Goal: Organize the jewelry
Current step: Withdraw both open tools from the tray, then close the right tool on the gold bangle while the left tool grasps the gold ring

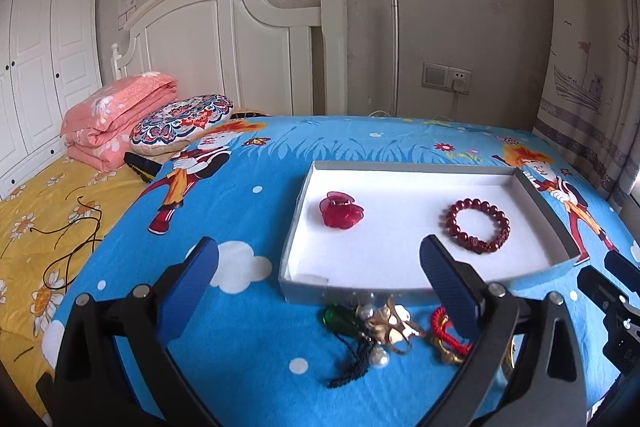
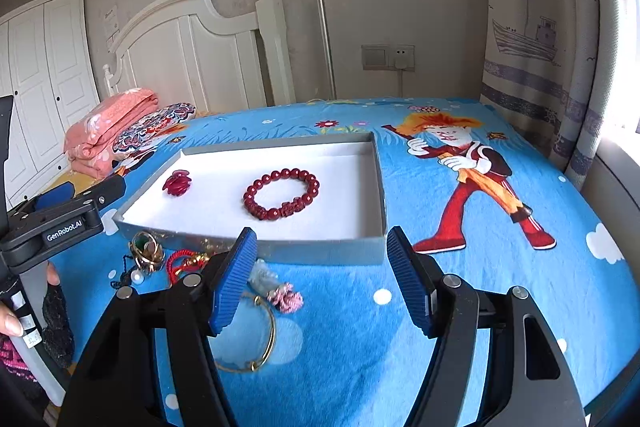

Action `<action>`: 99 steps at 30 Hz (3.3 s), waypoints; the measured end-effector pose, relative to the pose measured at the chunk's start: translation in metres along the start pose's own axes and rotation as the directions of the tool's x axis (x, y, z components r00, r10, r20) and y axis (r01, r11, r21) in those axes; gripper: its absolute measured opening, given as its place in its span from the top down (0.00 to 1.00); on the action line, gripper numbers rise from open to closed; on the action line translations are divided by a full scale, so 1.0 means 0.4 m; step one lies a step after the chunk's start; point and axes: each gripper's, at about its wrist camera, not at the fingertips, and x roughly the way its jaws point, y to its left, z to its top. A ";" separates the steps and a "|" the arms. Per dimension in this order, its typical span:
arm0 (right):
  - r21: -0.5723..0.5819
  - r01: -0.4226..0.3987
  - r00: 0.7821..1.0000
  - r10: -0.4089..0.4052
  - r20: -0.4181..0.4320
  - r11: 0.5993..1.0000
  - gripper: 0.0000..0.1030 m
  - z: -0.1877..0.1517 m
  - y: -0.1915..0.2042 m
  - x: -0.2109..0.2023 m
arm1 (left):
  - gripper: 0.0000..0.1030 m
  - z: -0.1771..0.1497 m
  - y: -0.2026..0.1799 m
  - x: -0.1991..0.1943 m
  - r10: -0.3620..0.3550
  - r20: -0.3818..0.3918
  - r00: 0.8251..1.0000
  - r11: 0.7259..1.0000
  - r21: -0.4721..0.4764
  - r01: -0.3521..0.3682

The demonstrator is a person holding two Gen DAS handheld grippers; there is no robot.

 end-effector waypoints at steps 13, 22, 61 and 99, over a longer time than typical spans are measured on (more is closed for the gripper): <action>-0.070 -0.067 0.997 0.064 -0.051 0.995 0.35 -0.109 0.077 -0.034 | 0.05 -0.177 -0.008 -0.063 -0.006 -0.023 1.000 0.998 0.060 0.007; -0.105 -0.062 0.992 0.050 -0.113 0.992 0.24 -0.109 0.111 0.028 | 0.05 -0.194 0.017 -0.025 -0.010 -0.075 0.997 1.000 0.029 0.012; -0.091 -0.053 0.997 0.048 -0.061 0.994 0.45 -0.115 0.077 0.006 | 0.87 -0.099 -0.074 0.075 -0.092 -0.163 0.982 0.995 0.018 0.096; -0.119 -0.001 0.999 0.006 0.043 0.993 0.45 -0.091 0.099 -0.088 | 0.89 -0.181 -0.014 -0.123 -0.106 0.014 0.994 0.994 0.040 0.106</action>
